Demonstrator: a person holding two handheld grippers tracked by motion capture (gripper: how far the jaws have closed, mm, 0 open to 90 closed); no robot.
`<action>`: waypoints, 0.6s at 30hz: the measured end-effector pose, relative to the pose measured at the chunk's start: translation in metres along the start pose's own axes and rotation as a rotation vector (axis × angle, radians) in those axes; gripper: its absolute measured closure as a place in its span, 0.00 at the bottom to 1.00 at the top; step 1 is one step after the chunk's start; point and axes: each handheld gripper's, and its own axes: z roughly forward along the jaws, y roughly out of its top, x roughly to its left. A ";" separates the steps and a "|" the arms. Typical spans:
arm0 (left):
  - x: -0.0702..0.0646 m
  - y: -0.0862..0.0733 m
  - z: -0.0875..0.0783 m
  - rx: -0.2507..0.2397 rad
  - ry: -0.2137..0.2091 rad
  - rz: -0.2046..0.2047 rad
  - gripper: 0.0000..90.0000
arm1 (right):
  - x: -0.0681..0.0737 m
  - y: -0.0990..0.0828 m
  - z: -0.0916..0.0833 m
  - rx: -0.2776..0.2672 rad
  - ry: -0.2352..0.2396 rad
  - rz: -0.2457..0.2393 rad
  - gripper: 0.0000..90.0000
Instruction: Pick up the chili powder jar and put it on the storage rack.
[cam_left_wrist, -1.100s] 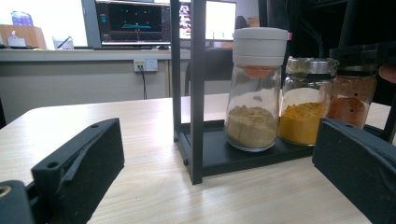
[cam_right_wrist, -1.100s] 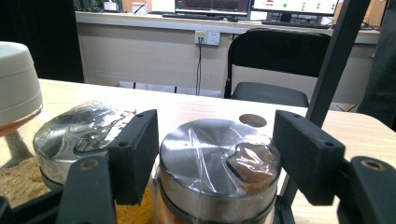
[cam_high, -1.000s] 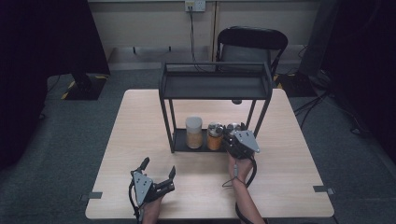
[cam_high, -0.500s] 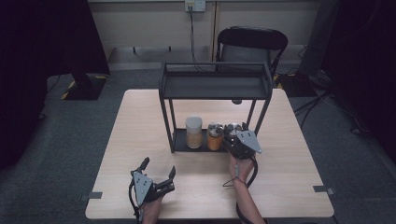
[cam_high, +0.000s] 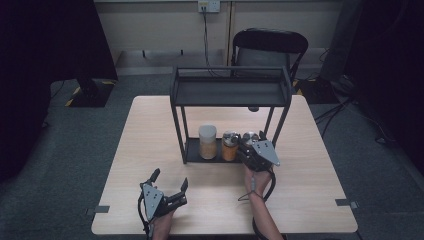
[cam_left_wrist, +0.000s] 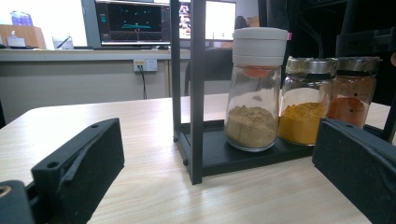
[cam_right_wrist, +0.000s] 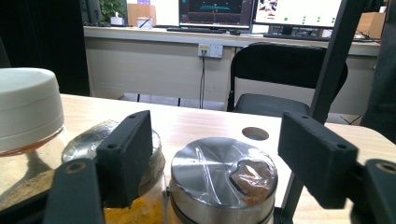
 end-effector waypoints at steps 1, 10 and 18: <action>0.000 0.000 0.000 0.000 0.000 0.000 0.02 | 0.000 0.000 0.000 -0.002 0.001 0.001 0.26; 0.000 0.000 0.000 0.000 0.000 0.000 0.02 | -0.001 0.001 -0.004 -0.012 0.020 -0.010 0.15; 0.000 0.000 0.000 0.000 0.000 0.000 0.02 | -0.002 -0.002 -0.005 -0.045 0.039 -0.010 0.03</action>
